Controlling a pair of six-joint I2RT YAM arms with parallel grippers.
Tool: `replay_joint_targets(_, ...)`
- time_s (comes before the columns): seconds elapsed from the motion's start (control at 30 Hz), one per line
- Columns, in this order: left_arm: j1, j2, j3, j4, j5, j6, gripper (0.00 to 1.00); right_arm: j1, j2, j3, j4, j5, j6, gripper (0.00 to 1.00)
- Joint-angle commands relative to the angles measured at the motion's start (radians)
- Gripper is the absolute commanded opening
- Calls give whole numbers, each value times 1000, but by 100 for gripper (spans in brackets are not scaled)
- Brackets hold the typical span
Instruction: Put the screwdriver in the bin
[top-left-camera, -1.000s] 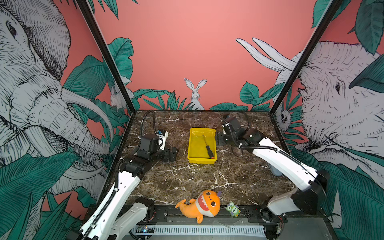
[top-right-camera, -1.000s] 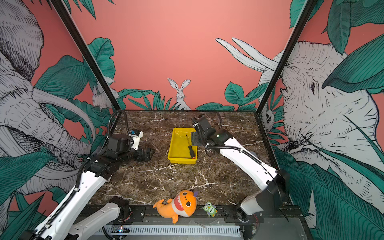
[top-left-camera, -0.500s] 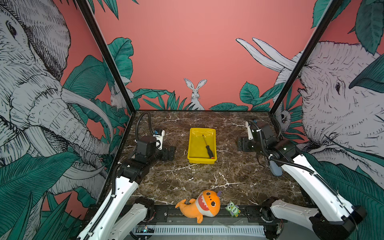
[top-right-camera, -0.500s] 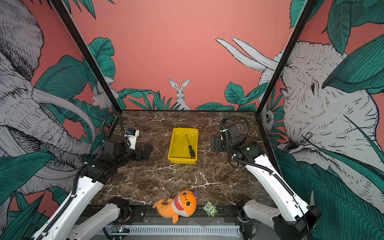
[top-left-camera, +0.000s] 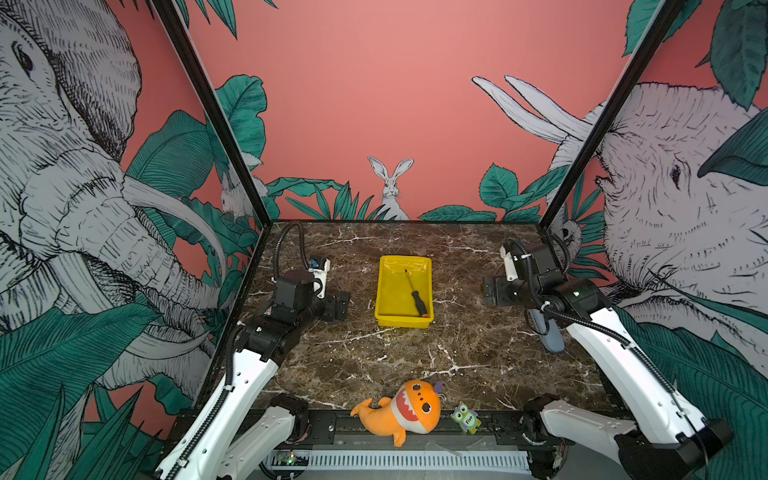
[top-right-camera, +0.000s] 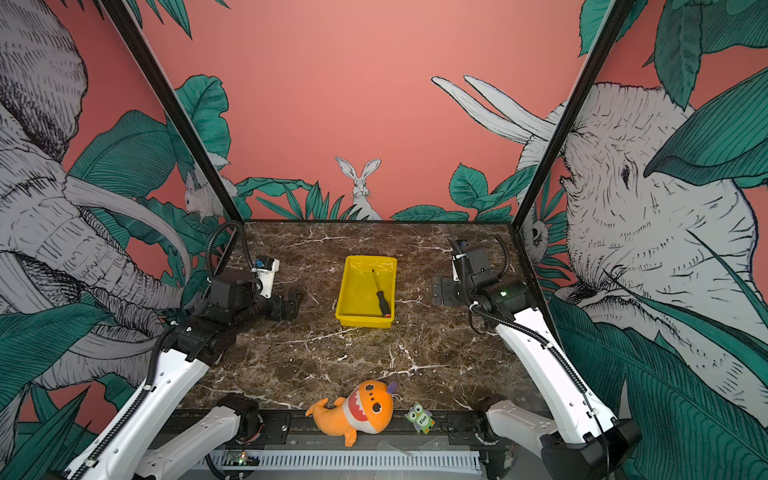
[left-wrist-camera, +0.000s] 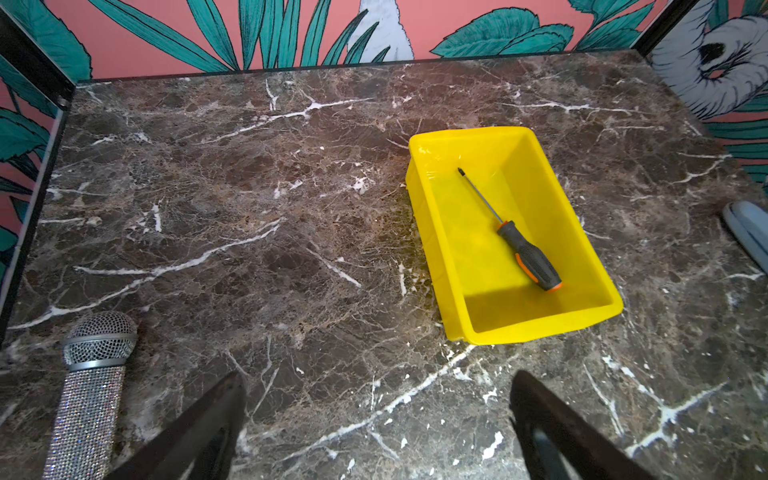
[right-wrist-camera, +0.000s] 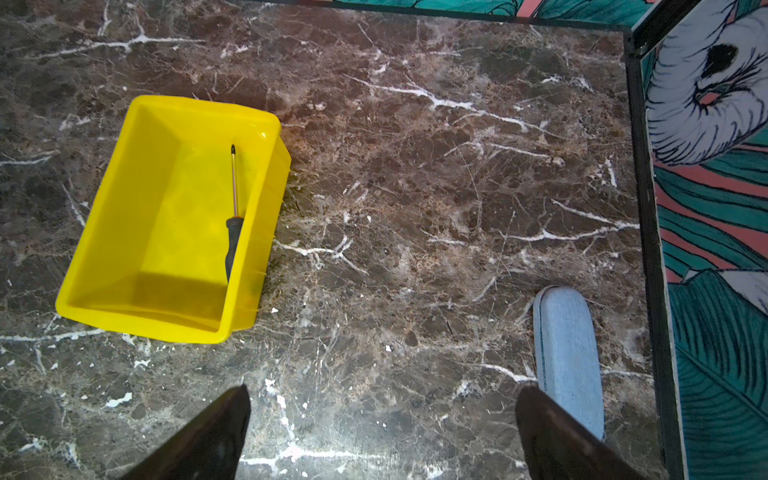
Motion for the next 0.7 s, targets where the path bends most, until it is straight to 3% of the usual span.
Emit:
replay_joint_targets(0.0, 2, 8, -7, 62, -20, 86, 100, -12, -67, -72, 55, -6, -5, 99)
replay_joint_targets(0.07, 3, 28, 2, 66, -12, 116, 100, -18, -93, -115, 87, -9, -4, 99)
replay_joint_targets(0.27, 18, 77, -18, 136, -56, 181, 100, -27, -138, -178, 58, 138, 55, 99)
replay_joint_targets(0.5, 60, 172, -40, 179, -26, 119, 100, -34, -142, -213, -33, 322, 123, 99)
replay_joint_targets(0.67, 70, 154, -125, 309, -136, 115, 100, -39, -172, -294, 50, 437, 104, 99)
